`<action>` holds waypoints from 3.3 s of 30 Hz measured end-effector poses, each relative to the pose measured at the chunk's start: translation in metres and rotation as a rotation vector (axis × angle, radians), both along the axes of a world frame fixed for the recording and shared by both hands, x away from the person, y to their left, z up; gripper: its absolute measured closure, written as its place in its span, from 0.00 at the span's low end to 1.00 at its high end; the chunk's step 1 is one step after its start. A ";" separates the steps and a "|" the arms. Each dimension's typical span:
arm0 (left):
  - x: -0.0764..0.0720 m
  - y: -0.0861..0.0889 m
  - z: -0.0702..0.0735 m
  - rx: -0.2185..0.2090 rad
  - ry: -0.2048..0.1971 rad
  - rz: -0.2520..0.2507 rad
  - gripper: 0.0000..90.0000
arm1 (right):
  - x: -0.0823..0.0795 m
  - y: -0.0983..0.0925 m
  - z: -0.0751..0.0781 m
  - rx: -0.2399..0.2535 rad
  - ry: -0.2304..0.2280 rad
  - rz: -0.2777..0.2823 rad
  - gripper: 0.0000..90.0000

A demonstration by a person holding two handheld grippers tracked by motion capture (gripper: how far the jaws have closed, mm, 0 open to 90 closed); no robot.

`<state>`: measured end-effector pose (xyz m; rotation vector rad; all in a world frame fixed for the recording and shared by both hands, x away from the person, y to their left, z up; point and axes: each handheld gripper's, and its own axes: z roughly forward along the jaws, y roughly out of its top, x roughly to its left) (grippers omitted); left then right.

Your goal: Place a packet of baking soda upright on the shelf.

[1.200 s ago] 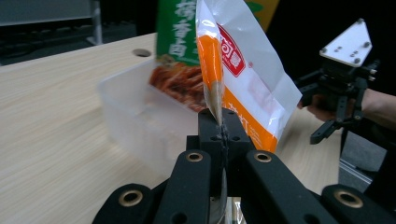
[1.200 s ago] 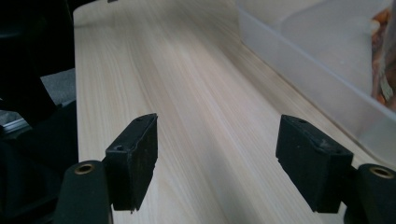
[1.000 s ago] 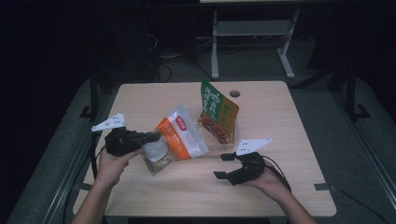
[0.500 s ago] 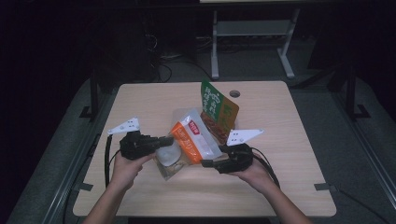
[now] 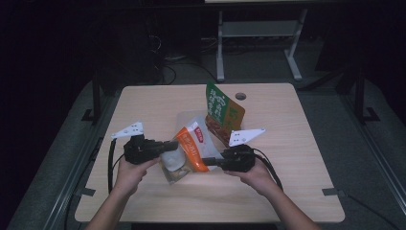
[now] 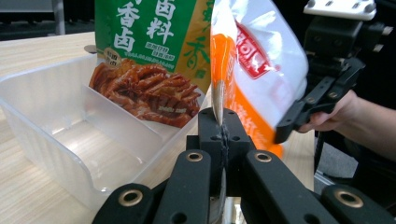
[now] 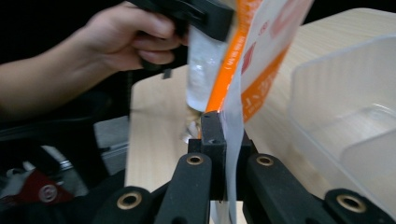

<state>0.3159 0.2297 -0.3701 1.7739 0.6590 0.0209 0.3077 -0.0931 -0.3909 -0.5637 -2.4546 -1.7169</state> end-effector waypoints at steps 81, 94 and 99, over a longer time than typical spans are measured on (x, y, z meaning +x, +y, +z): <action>-0.027 -0.001 -0.068 0.393 0.048 -0.065 0.25 | 0.091 0.042 0.119 -0.282 -0.281 0.057 1.00; -0.027 0.000 -0.068 0.388 0.053 -0.061 0.25 | 0.098 0.059 0.105 -0.455 -0.298 -0.091 1.00; -0.027 -0.001 -0.068 0.392 0.053 -0.062 0.25 | 0.097 0.061 0.102 -0.471 -0.298 -0.109 1.00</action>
